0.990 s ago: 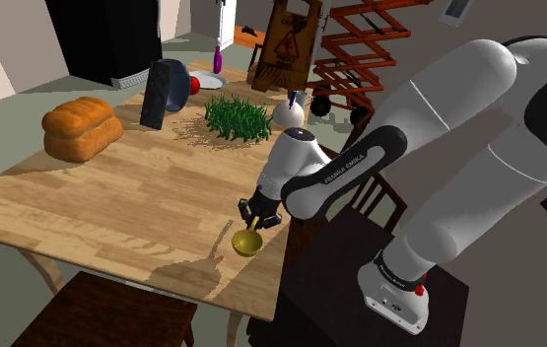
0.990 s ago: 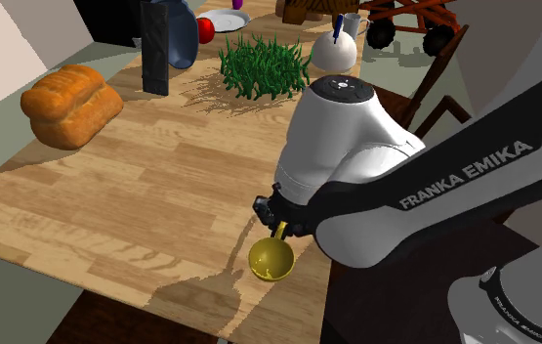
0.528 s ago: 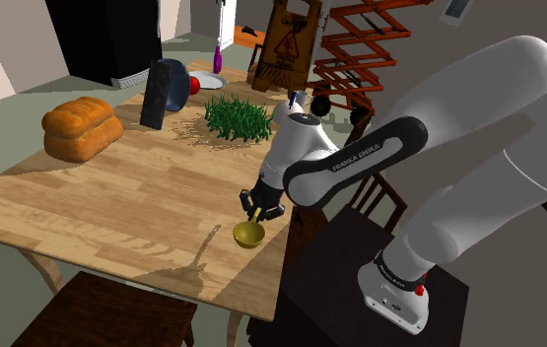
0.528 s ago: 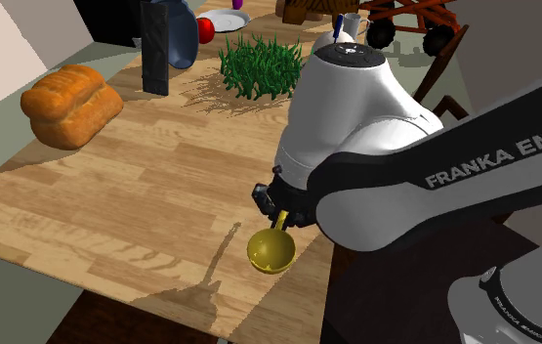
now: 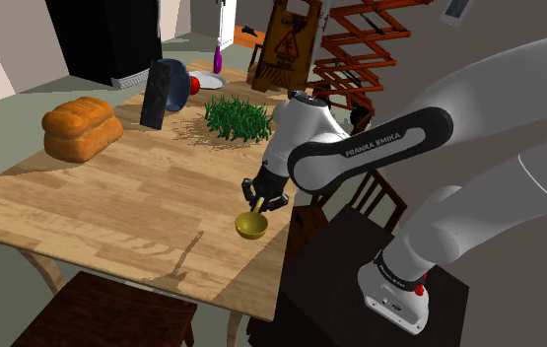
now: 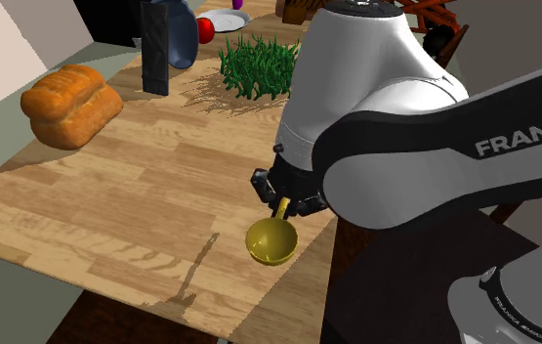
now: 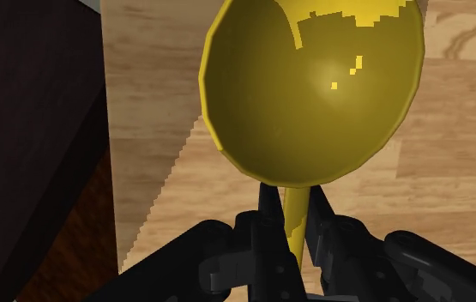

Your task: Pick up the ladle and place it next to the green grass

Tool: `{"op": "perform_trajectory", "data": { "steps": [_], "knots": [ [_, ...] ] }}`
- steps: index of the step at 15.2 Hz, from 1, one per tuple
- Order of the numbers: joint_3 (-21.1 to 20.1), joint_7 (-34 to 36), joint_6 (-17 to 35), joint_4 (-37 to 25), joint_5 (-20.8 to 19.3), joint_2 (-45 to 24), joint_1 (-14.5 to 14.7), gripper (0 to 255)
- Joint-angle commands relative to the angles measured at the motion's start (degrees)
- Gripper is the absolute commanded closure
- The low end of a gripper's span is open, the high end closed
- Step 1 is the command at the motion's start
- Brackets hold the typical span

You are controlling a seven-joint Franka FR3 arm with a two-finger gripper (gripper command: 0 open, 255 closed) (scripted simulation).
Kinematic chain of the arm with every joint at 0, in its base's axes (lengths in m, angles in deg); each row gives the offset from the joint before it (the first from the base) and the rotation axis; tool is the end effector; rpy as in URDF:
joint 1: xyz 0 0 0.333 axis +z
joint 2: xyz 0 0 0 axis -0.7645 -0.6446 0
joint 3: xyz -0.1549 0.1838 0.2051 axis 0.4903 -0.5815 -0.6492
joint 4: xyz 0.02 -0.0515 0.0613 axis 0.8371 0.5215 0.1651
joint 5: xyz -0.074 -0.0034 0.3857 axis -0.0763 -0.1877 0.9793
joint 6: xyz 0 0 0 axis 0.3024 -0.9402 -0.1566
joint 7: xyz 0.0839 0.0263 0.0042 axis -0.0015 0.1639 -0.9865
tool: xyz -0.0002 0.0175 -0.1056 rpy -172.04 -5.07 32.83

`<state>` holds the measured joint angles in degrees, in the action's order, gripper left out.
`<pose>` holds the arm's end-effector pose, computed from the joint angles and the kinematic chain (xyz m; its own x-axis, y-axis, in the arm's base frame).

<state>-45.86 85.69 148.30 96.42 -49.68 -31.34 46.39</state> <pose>0.3689 0.1985 0.3407 0.5009 -0.8618 -0.0805 -0.8596 -0.4845 -0.1622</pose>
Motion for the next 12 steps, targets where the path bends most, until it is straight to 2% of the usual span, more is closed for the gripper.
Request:
{"op": "perform_trajectory", "data": {
  "steps": [1,12],
  "knots": [
    [0.46,0.11,-2.21,-0.72,-0.02,1.51,0.12,255],
    [3.01,0.74,-12.75,-5.03,-0.83,7.85,0.34,255]
  ]
}}
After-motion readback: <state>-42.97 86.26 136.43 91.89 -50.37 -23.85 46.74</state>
